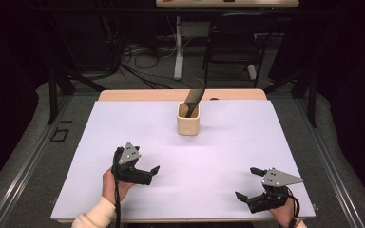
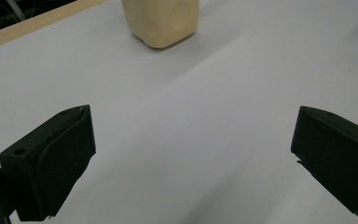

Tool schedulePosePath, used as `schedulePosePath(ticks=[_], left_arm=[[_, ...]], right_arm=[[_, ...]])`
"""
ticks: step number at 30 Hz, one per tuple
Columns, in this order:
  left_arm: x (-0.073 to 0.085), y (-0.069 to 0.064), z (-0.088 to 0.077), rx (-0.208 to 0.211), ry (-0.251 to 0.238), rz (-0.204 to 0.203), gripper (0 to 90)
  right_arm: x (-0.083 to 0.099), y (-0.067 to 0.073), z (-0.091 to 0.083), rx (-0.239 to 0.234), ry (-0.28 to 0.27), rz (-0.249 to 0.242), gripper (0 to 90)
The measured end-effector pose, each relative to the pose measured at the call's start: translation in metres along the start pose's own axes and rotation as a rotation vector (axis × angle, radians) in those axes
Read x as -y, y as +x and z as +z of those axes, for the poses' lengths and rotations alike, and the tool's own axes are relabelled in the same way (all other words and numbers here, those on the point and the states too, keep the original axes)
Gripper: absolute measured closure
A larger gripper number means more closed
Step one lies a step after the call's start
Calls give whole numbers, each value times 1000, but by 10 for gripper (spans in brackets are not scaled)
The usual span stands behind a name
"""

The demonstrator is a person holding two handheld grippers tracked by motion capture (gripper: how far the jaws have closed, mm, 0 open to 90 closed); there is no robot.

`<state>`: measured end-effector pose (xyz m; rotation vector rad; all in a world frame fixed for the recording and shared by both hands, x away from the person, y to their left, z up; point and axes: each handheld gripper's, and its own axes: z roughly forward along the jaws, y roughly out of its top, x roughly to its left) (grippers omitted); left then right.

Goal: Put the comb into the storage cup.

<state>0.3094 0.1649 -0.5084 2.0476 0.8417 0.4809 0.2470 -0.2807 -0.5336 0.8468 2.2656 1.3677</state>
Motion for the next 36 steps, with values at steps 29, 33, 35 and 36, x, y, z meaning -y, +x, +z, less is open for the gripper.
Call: schedulePosePath(ticks=[29, 33, 35, 36], left_arm=[[42, 9, -44, 15, -73, -13, 0], [46, 9, -47, 10, -74, -12, 0], [48, 9, -48, 14, -71, -13, 0], [49, 9, -49, 13, -67, -11, 0]], right_arm=[[0, 0, 1, 2, 6, 8, 0], [0, 0, 1, 4, 6, 6, 0], [0, 0, 1, 4, 7, 6, 0], [0, 0, 1, 5, 7, 4, 0]])
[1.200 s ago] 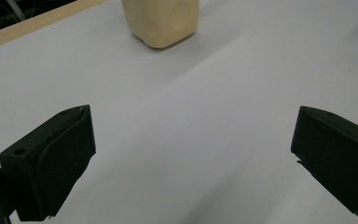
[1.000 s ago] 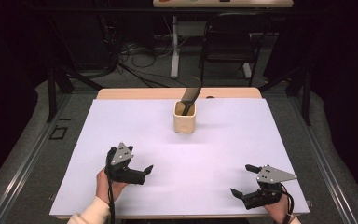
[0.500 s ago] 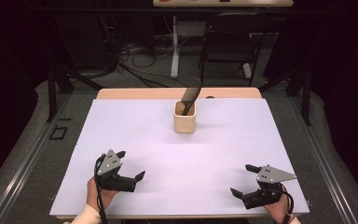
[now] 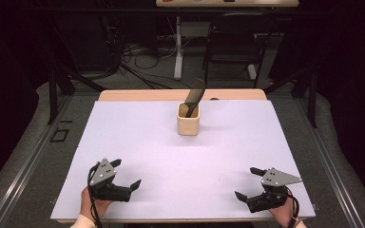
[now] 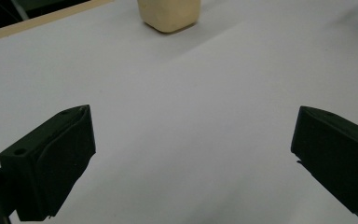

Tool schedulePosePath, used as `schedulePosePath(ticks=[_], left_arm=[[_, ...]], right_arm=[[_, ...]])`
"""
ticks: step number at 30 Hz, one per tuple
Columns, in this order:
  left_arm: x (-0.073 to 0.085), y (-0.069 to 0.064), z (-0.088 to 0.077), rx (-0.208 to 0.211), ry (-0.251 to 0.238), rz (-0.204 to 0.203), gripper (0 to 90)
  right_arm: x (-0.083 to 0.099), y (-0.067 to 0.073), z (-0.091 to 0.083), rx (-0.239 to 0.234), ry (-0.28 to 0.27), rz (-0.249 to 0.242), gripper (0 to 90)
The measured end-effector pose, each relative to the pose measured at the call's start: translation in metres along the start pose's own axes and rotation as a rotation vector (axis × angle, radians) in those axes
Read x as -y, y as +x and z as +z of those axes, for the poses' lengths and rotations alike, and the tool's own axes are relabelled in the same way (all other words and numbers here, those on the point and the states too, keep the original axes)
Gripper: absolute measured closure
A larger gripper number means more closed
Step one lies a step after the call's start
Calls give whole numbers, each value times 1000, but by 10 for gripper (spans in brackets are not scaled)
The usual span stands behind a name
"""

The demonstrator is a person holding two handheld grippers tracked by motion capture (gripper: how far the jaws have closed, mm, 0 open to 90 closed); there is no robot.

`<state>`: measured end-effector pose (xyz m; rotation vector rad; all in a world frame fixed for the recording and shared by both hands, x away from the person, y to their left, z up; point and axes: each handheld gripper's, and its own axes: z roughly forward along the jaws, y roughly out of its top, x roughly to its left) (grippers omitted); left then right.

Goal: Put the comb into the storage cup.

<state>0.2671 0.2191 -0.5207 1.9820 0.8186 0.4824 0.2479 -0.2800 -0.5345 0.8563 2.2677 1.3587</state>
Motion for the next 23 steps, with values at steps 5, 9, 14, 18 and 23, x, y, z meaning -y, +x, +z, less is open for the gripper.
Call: schedulePosePath(ticks=[5, 9, 14, 18, 23], left_arm=[[3, -2, -4, -1, 0, 0, 0], [5, -3, -5, -3, 2, 3, 0], [5, -4, -4, 2, 5, 6, 0], [5, -4, -4, 2, 9, 3, 0], [4, -3, -4, 6, 7, 2, 0]], right_arm=[[0, 0, 0, 0, 1, 0, 0], [0, 0, 0, 0, 1, 0, 0], [0, 0, 0, -2, 4, -3, 0], [0, 0, 0, -1, 2, -5, 0], [0, 0, 0, -1, -1, -2, 0]])
